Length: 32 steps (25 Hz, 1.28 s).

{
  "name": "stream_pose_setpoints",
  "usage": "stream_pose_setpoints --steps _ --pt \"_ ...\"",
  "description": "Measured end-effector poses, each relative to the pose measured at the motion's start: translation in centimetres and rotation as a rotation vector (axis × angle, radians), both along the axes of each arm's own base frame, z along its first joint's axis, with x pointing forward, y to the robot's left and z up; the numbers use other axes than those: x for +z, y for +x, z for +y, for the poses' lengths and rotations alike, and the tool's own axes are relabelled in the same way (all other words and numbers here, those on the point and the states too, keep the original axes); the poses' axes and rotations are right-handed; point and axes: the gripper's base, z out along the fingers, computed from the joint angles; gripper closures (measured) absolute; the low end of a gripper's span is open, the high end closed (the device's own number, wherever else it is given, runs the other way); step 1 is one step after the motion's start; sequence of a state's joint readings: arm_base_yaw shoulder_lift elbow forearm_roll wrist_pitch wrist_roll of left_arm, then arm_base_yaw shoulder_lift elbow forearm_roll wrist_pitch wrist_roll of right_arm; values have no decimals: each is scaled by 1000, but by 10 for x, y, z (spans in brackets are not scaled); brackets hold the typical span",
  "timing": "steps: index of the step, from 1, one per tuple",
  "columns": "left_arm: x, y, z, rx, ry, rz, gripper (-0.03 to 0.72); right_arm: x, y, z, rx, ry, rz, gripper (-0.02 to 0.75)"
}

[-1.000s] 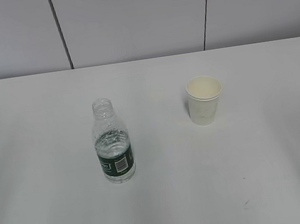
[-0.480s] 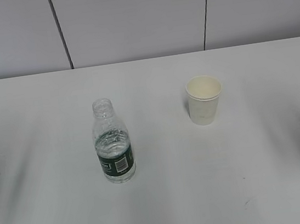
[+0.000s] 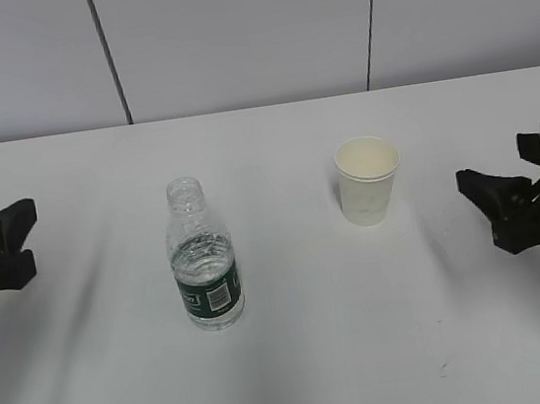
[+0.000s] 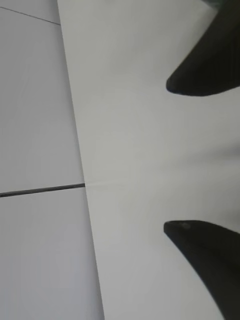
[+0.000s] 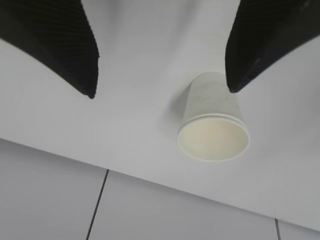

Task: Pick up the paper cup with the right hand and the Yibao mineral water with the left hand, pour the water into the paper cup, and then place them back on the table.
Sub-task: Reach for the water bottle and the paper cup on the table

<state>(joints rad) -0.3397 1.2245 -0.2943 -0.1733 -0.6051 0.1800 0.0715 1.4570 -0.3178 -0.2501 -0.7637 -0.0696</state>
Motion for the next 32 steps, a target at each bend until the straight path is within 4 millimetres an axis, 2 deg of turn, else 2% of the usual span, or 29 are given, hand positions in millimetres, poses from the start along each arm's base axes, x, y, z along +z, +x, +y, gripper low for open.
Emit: stream_pose_setpoints --steps 5,9,14,17,22,26,32 --pt "-32 12 -7 -40 30 9 207 -22 11 5 40 21 -13 153" --pt "-62 11 -12 -98 36 -11 208 -39 16 7 65 29 -30 152" --pt "-110 3 -19 -203 84 162 208 -62 19 9 79 23 8 153" --pt "-127 -4 -25 -307 106 229 215 -71 20 9 86 20 39 153" --pt "-129 -4 -31 -368 101 231 219 -78 20 11 101 17 61 153" --pt "-126 1 -40 -437 56 217 221 -79 28 17 169 10 42 153" --pt "-120 14 -47 -458 15 179 230 -85 57 23 210 35 10 153"
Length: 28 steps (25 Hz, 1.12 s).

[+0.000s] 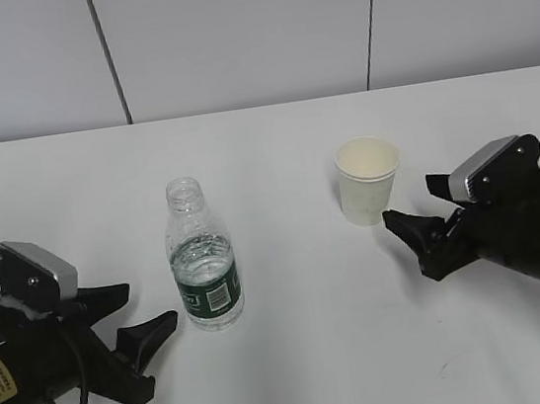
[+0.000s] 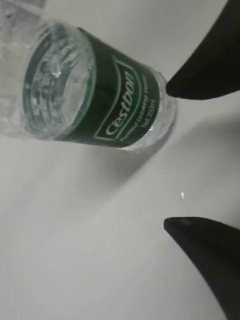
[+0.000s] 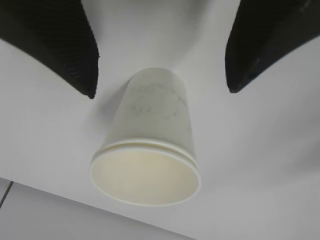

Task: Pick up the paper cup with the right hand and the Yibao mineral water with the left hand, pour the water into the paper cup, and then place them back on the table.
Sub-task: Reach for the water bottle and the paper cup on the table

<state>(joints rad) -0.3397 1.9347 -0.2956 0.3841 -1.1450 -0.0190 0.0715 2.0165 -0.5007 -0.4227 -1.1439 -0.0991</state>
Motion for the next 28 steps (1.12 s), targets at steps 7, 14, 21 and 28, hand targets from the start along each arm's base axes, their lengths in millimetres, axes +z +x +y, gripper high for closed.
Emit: stream_pose_setpoints --steps 7,14,21,28 --pt "1 2 -2 -14 -7 -6 231 -19 36 7 38 48 -2 153" --pt "1 1 -3 -25 -7 -6 239 -32 62 10 44 76 -16 153" --pt "1 0 -3 -40 -6 -7 241 -35 77 16 114 83 -44 153" --pt "1 -2 -6 -75 -6 -7 249 -34 85 18 123 83 -66 153"
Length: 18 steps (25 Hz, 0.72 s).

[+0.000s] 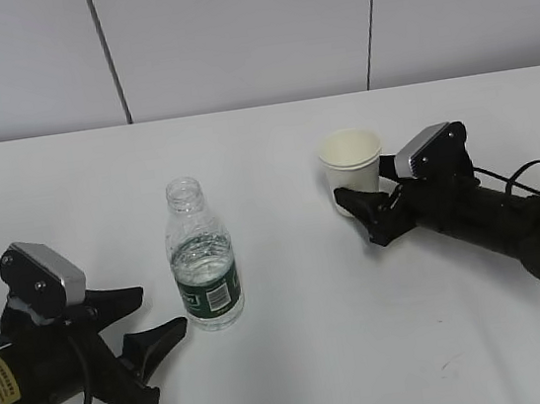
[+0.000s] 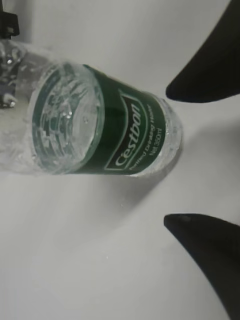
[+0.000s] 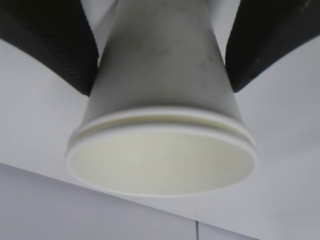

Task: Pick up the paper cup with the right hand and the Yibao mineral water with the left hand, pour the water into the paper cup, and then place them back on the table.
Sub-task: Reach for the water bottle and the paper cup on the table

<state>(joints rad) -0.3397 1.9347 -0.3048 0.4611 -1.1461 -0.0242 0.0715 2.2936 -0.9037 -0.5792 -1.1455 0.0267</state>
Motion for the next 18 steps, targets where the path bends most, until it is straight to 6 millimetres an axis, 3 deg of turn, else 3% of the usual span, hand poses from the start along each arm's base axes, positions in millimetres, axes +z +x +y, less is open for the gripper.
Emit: stream_pose_setpoints --steps 18 --pt "0 0 0 -5 0 0 254 -4 2 -1 -17 5 73 149"
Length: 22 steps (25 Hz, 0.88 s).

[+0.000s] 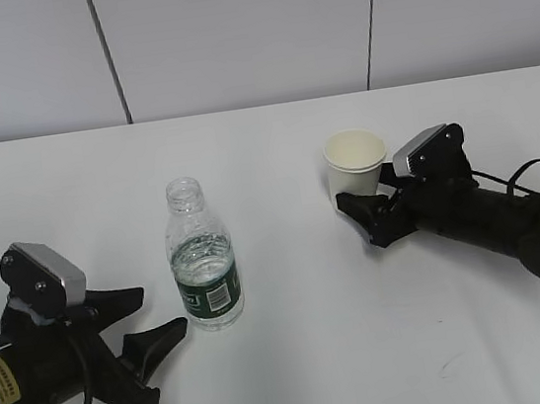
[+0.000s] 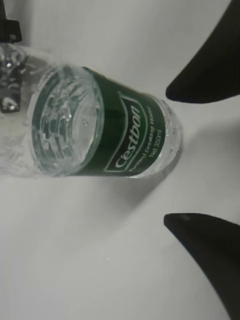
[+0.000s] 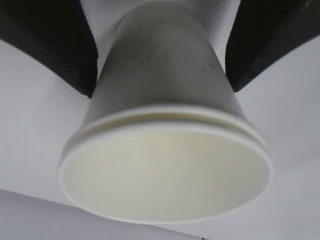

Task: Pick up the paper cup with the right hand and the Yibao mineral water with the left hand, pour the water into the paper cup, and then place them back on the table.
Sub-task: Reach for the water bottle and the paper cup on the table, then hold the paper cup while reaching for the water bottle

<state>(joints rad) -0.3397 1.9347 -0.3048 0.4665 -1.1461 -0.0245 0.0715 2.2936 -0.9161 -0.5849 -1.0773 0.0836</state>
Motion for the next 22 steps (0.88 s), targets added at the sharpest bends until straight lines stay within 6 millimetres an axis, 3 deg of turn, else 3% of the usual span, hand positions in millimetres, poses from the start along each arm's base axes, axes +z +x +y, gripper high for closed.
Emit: stream_pose_setpoints --steps 6,12,19,22 --pt "0 0 0 0 0 0 256 1 2 0 -4 2 -3 90" --pt "0 0 0 0 0 0 256 3 5 0 -9 6 -14 87" --pt "0 0 0 -1 0 0 256 -19 10 4 6 48 1 91" --pt "0 0 0 -3 0 0 256 -20 10 6 12 57 -5 104"
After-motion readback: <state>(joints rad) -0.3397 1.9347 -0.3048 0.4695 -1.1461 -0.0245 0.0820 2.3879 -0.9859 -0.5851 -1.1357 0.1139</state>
